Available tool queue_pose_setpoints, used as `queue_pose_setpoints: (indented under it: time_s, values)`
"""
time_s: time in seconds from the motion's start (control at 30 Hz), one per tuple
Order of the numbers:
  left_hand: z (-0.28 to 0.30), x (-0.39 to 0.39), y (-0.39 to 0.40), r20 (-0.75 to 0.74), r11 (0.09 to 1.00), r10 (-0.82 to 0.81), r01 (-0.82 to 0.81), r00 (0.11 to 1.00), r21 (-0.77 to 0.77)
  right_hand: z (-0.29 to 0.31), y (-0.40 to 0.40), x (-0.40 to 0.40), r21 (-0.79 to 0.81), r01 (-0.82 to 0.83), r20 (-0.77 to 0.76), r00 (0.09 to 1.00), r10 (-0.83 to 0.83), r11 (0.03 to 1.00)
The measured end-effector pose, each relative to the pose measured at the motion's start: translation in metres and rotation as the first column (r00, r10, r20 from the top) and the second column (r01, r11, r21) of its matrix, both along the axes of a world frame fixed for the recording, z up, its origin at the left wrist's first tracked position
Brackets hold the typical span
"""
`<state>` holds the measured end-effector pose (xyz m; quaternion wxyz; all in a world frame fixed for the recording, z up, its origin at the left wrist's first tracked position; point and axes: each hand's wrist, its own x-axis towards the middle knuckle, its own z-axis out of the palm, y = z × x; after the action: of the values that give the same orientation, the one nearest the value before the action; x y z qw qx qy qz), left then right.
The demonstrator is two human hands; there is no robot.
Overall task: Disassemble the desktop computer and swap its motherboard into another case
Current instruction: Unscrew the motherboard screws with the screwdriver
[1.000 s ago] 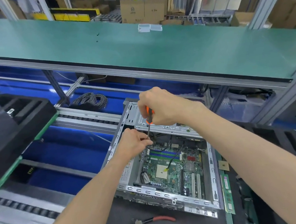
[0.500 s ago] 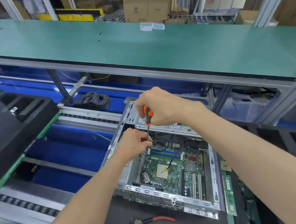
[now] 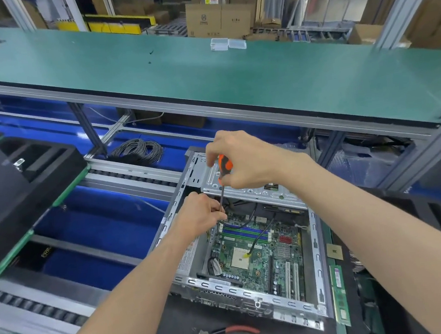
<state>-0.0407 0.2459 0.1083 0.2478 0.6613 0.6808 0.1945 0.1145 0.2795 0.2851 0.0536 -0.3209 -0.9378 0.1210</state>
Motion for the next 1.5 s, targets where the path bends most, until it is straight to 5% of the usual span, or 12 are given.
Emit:
queue_pose_setpoints:
  time_s: [0.13, 0.4, 0.6, 0.87, 1.1, 1.37, 1.5]
  values:
    - [0.002, 0.001, -0.001, 0.016, 1.0, 0.013, -0.013, 1.0, 0.012, -0.006, 0.001, -0.008, 0.18, 0.148, 0.082, 0.983, -0.165, 0.973]
    - [0.002, 0.001, -0.001, -0.029, 1.0, 0.001, -0.002, 1.0, -0.006, 0.006, 0.0, -0.007, -0.035, -0.032, 0.047, 0.998, 0.033, 0.999]
    - [0.001, 0.001, 0.001, -0.042, 1.0, 0.011, -0.012, 0.999, -0.022, -0.002, -0.005, -0.013, 0.217, 0.16, 0.091, 0.979, -0.183, 0.963]
    - [0.004, 0.002, 0.0, -0.04, 0.999, 0.0, -0.002, 0.999, -0.047, 0.008, -0.002, -0.008, 0.037, -0.035, 0.092, 0.995, 0.031, 0.999]
    - [0.007, 0.003, 0.001, -0.044, 0.998, -0.008, 0.005, 0.999, -0.057, -0.001, -0.003, -0.013, 0.198, 0.182, 0.096, 0.974, -0.204, 0.963]
    - [0.004, 0.002, 0.002, -0.049, 0.998, -0.007, 0.004, 0.999, -0.065, 0.006, 0.0, -0.014, 0.022, -0.035, 0.073, 0.997, 0.033, 0.999]
    - [0.001, 0.002, 0.005, -0.073, 0.998, 0.01, -0.015, 0.997, -0.065, -0.002, -0.003, -0.013, 0.127, 0.072, 0.023, 0.997, -0.076, 0.989]
